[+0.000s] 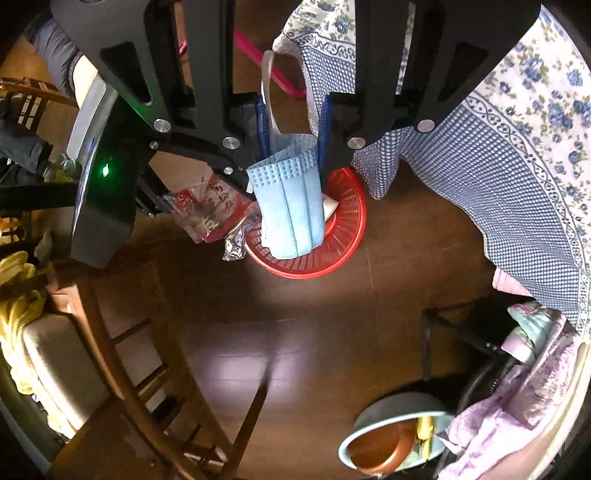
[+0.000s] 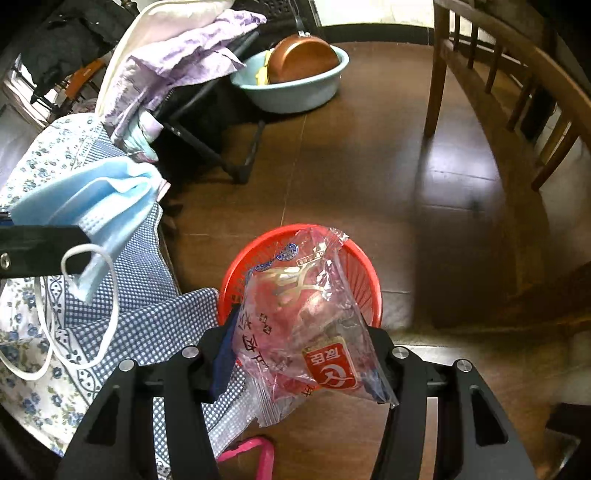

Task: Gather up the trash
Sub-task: 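Carry mask and plastic bag to the red wastebasket and open both grippers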

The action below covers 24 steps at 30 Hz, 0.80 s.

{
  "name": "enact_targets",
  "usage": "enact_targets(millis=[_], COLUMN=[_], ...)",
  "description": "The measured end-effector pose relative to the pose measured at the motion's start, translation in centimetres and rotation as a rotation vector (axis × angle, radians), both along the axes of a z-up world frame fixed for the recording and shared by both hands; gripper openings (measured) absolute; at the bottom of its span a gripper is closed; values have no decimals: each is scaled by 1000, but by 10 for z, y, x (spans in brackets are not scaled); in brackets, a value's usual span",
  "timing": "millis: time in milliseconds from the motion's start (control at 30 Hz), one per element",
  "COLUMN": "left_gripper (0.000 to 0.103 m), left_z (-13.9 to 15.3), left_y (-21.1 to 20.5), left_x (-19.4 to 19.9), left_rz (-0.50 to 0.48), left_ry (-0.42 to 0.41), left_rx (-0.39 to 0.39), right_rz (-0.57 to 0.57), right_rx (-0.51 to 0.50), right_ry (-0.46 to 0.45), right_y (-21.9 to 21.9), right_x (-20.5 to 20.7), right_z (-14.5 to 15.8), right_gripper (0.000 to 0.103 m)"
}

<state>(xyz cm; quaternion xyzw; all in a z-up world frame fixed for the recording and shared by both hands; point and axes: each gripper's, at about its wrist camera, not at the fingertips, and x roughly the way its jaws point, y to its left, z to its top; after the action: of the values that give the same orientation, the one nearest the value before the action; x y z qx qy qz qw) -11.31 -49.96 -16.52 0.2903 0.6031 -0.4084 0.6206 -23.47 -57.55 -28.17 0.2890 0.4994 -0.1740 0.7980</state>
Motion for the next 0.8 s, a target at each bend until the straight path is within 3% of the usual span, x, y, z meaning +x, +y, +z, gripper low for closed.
enact_targets(millis=[167,233,267,300,367,567,800], left_gripper=[24,45,71,80,80,80,80], left_z=[-16,-18,-19,-18,-11,-2,25], left_y=[-4,-5,-5,-4,-1,6,13], left_x=[5,8,10,12,14,15,8], left_rz=[28,50,68,85,90,108,85], left_ry=[47,72,73,59,21,52,3], left_rx=[15,5,6,6,-9,-35,-89], right_rz=[-12,-30,-47,-57,-68,-63,-64], right_rx=[43,51,48,48,51,51,34], right_ry=[-9,-27,-15,-10,-4,22,37], right_y=[0,-1,-1,0,1,3,6], right_x=[6,7,10,10,11,4,-5], right_z=[-17,-23,-29,-32,-38,-41,-24], right_gripper=[56,60,71,75,75,75,76])
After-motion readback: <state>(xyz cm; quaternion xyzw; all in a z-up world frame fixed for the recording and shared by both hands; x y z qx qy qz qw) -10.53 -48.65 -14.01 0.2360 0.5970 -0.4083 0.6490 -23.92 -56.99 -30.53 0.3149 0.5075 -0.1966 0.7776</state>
